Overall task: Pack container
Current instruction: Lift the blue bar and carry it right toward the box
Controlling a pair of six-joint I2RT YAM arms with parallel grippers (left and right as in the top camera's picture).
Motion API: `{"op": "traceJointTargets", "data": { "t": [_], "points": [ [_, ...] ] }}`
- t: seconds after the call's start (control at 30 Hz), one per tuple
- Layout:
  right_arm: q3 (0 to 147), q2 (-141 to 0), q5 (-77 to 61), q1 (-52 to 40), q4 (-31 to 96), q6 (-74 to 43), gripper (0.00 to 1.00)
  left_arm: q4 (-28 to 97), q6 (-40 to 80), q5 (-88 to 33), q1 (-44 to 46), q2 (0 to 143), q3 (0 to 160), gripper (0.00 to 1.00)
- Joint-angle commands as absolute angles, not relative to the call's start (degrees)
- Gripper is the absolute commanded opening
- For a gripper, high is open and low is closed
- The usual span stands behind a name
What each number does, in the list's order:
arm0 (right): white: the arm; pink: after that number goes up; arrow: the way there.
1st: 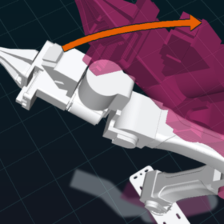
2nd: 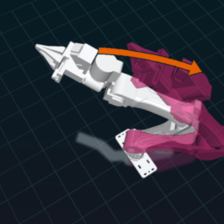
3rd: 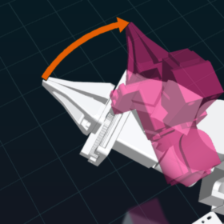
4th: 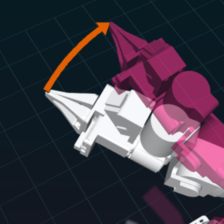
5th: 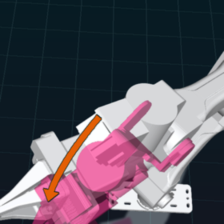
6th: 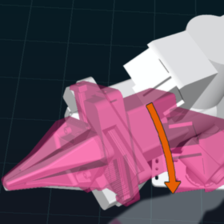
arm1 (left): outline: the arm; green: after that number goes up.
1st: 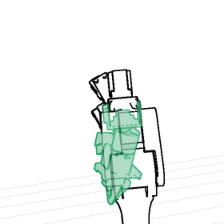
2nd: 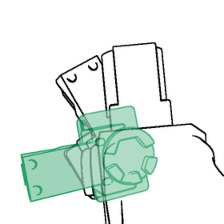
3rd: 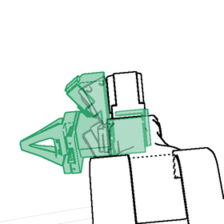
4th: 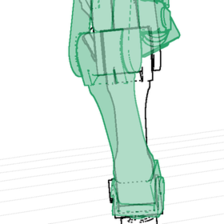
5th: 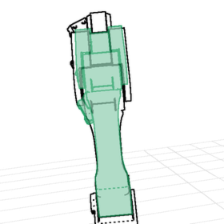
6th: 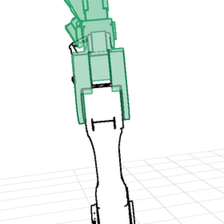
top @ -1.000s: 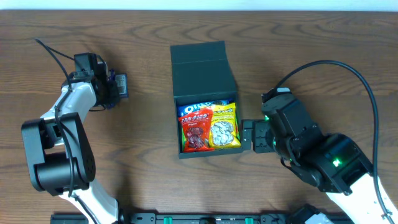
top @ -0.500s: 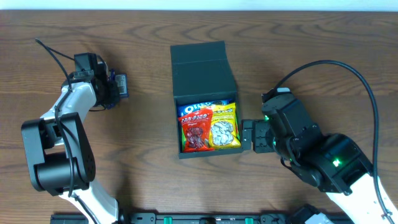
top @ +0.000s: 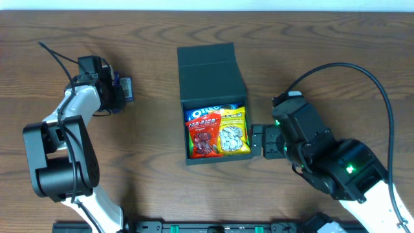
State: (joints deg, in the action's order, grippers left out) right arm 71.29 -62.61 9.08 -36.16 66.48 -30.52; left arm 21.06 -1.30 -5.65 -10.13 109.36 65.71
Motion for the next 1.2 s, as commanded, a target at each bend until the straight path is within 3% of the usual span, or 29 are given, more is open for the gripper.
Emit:
{"op": "traceJointTargets", "data": {
  "t": [0.0,0.4,0.83,1.17],
  "points": [
    [72.2,-62.6,10.1,-35.6,66.6,-29.7,0.99,21.5,-1.0,-5.8,-10.5,110.1,65.3,0.24],
    [72.2,-62.6,10.1,-35.6,66.6,-29.7,0.99,27.9,0.9,-5.4,-10.5,109.6,70.0,0.06],
    [72.2,-62.6,10.1,-35.6,66.6,-29.7,0.99,47.1,2.3,-7.0,-9.3,105.6,84.9,0.06],
    [72.2,-62.6,10.1,-35.6,66.6,-29.7,0.99,50.8,-2.9,-7.1,0.6,96.0,85.3,0.06]
  ]
}}
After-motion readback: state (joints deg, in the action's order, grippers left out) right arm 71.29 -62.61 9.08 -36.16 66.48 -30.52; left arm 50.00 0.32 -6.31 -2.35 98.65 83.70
